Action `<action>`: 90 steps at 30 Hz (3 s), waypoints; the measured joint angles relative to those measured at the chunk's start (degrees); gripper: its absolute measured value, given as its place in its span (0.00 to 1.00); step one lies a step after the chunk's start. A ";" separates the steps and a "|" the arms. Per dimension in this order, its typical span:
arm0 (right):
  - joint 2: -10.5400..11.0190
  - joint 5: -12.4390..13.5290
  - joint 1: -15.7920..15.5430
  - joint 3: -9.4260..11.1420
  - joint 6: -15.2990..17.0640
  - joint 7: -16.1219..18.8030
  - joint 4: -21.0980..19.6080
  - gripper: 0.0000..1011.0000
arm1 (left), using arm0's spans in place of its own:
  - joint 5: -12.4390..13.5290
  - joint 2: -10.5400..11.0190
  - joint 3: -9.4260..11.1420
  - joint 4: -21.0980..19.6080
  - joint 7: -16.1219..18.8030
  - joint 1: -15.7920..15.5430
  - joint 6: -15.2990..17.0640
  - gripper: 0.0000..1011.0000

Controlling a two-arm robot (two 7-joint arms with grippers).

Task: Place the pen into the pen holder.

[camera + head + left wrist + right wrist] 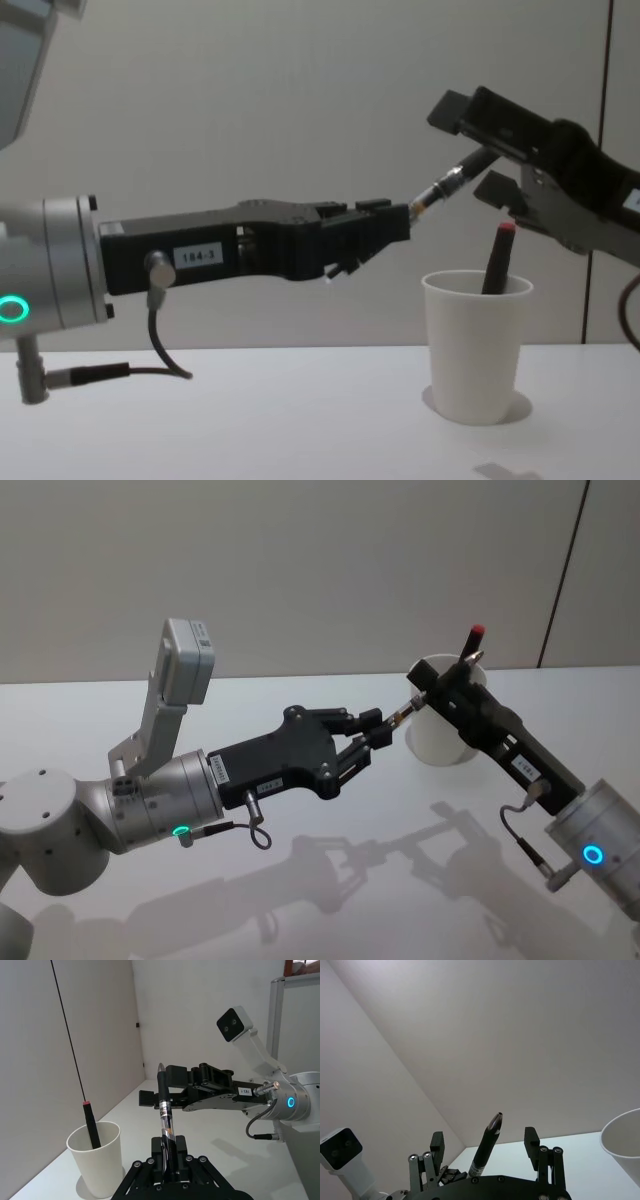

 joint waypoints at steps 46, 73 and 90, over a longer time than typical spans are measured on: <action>0.56 1.06 -0.77 -0.11 -1.05 0.08 -0.51 0.15 | 0.00 0.00 0.00 -0.02 0.00 0.00 -0.02 0.17; 0.55 1.04 -0.76 -0.13 -1.05 0.12 -0.47 0.15 | 0.00 0.00 0.00 0.00 0.00 0.00 0.00 0.98; 0.77 0.25 0.60 0.41 -1.88 -1.46 0.26 0.15 | 0.00 0.00 0.00 0.00 0.00 0.00 0.00 0.99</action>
